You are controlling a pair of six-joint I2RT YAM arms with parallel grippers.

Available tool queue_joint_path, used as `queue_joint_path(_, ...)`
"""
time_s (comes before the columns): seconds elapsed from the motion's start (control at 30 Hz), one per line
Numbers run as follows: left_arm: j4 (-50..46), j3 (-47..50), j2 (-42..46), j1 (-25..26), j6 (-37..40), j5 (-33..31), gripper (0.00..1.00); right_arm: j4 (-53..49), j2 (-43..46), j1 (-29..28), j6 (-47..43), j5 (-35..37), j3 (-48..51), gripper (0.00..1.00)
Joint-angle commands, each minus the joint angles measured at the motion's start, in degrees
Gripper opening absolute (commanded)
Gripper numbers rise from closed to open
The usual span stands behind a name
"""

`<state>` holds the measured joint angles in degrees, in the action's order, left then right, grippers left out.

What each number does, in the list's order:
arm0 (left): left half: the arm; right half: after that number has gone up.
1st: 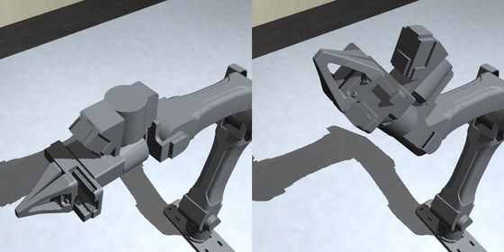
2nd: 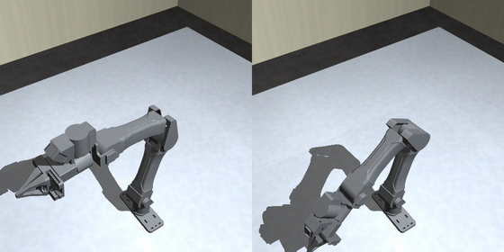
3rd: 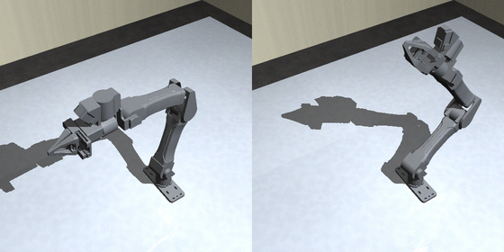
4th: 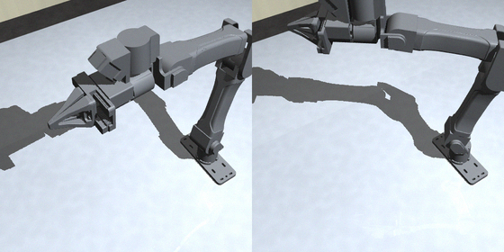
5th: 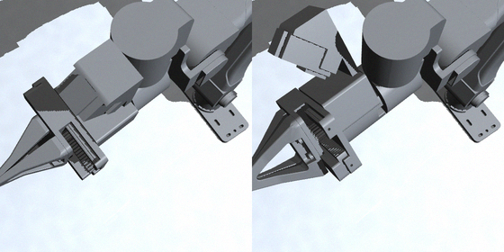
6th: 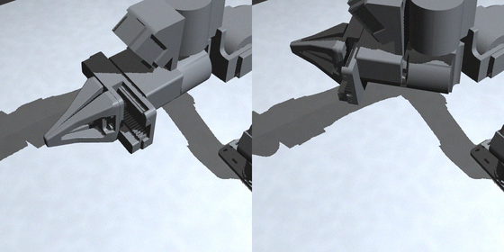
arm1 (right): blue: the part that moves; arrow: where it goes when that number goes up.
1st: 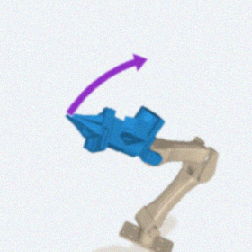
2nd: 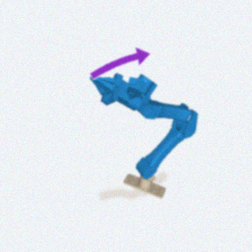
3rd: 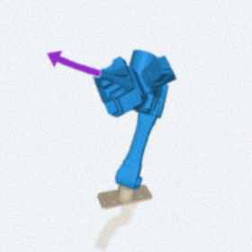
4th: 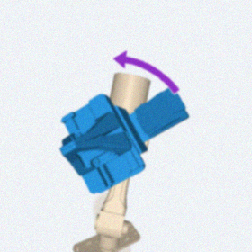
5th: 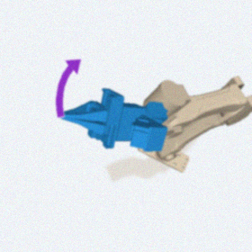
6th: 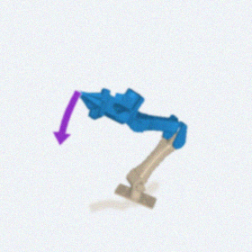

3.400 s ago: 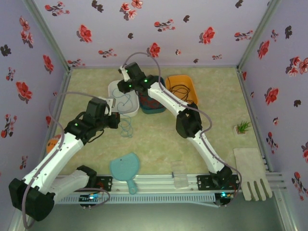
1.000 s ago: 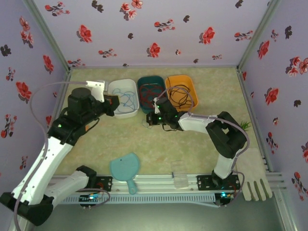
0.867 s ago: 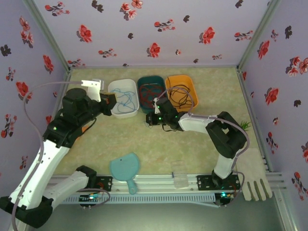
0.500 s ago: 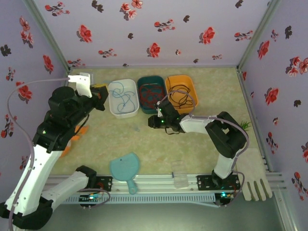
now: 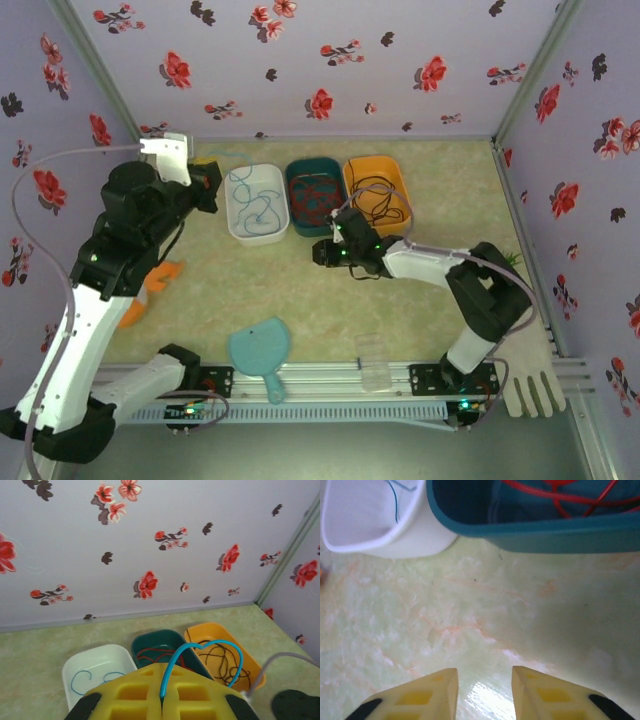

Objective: Untangle the cables

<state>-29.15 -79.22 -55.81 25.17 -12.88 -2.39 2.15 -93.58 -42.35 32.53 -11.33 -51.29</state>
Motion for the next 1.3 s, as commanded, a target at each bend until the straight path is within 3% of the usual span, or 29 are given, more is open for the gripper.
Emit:
queue_joint_path(0.0, 1.34, -2.91, -3.15, -2.23, 1.68, -1.58, 0.0, -6.25, 6.62, 0.25, -4.18, 5.01, 0.07, 0.41)
queue_joint_path(0.07, 1.91, -3.96, -5.41, -3.31, 1.72, -1.14, 0.0, -9.47, 10.32, 0.41, -6.01, 7.24, -0.24, 0.45)
queue_joint_path(0.1, 2.37, -4.53, -6.68, -3.78, 1.7, -0.76, 0.0, -11.51, 12.36, 0.51, -6.88, 8.71, -0.59, 0.57)
queue_joint_path(0.13, 2.73, -5.12, -7.91, -4.47, 1.63, -0.27, 0.0, -13.51, 14.54, 0.59, -7.72, 10.65, -0.93, 0.92)
queue_joint_path(0.17, 3.07, -5.84, -8.92, -4.82, 1.55, 0.02, 0.0, -15.24, 16.31, 0.73, -8.49, 12.29, -1.32, 0.99)
queue_joint_path(0.33, 4.76, -8.12, -14.28, -6.93, 0.95, 1.54, 0.0, -23.89, 25.72, 0.95, -12.35, 25.05, -3.36, 0.99)
queue_joint_path(0.53, 6.6, -9.24, -18.9, -9.72, -0.34, 2.83, 0.0, -26.37, 33.98, 1.17, -15.64, 36.37, -3.82, 0.99)
queue_joint_path(0.67, 7.17, -9.36, -20.57, -11.48, -0.9, 3.89, 0.0, -24.63, 39.06, 1.26, -18.77, 40.5, -2.79, 0.99)
queue_joint_path(0.73, 7.46, -9.36, -21.33, -12.61, -1.17, 4.52, 0.0, -23.39, 41.7, 2.18, -20.21, 39.18, -2.46, 0.99)
queue_joint_path(0.93, 8.89, -9.68, -23.9, -15.16, -1.71, 6.88, 0.0, -18.03, 49.25, 3.33, -18.37, 41.75, 1.84, 0.99)
queue_joint_path(1.1, 9.82, -10.71, -27.22, -15.68, -2.56, 10.33, 0.0, -20.65, 50.72, 4.25, -16.1, 48.45, 1.67, 0.99)
queue_joint_path(1.27, 10.7, -10.8, -29.46, -15.76, -3.5, 12.04, 0.0, -21.93, 50.76, 4.38, -16.85, 48.77, 0.75, 0.99)
